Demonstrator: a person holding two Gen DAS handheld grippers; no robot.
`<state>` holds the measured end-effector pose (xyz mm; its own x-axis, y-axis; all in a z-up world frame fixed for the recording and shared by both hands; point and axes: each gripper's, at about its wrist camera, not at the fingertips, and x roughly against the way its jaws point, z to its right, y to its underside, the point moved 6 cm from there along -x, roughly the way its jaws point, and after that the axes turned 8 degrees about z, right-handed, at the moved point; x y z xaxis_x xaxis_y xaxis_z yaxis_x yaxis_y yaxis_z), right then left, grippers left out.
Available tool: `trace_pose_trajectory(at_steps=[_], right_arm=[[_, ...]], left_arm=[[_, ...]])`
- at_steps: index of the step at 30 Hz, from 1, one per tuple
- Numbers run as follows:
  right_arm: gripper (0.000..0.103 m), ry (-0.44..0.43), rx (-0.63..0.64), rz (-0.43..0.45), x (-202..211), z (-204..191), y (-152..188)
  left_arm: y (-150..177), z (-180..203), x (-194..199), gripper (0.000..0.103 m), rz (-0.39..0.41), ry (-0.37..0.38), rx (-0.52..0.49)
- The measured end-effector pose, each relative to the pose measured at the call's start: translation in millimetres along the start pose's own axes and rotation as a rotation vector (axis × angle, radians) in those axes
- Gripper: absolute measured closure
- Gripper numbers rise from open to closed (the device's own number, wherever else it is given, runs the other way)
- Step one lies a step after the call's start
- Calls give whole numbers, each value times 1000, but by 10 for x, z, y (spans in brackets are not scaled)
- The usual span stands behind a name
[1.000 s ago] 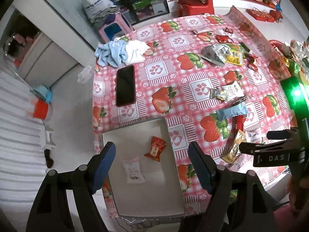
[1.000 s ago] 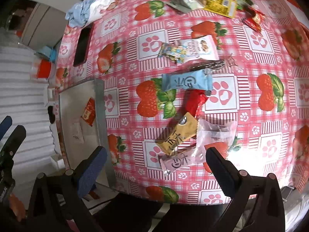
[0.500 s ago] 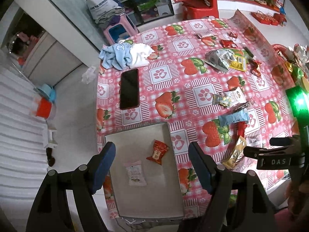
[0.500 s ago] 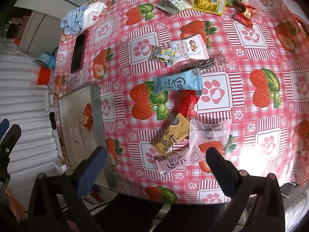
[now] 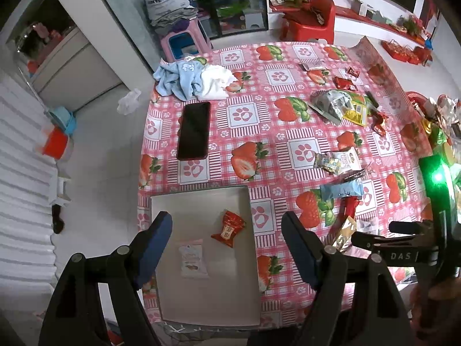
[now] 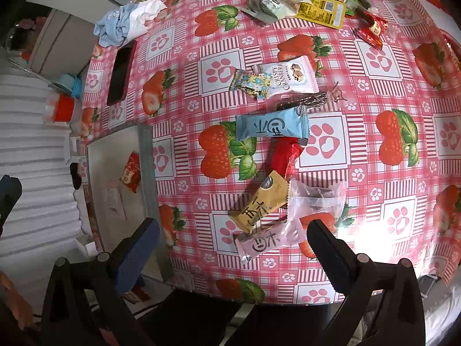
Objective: Organize snacks
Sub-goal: 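Withdraw both grippers from the tray back toward the snack pile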
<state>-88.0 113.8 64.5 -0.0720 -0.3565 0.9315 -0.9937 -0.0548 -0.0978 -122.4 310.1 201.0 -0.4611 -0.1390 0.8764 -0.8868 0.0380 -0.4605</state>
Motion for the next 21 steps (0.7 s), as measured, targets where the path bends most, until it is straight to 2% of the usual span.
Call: trace_pose_trajectory(at_steps=[16,21], right_arm=[[0,-4,-34,-5,-8,47,4],[0,22,-128,-19,-55,339,52]], left_arm=[[-6,-11,-13,21,-9,11,-10],[100,92,-152,21,-62,76,-26]])
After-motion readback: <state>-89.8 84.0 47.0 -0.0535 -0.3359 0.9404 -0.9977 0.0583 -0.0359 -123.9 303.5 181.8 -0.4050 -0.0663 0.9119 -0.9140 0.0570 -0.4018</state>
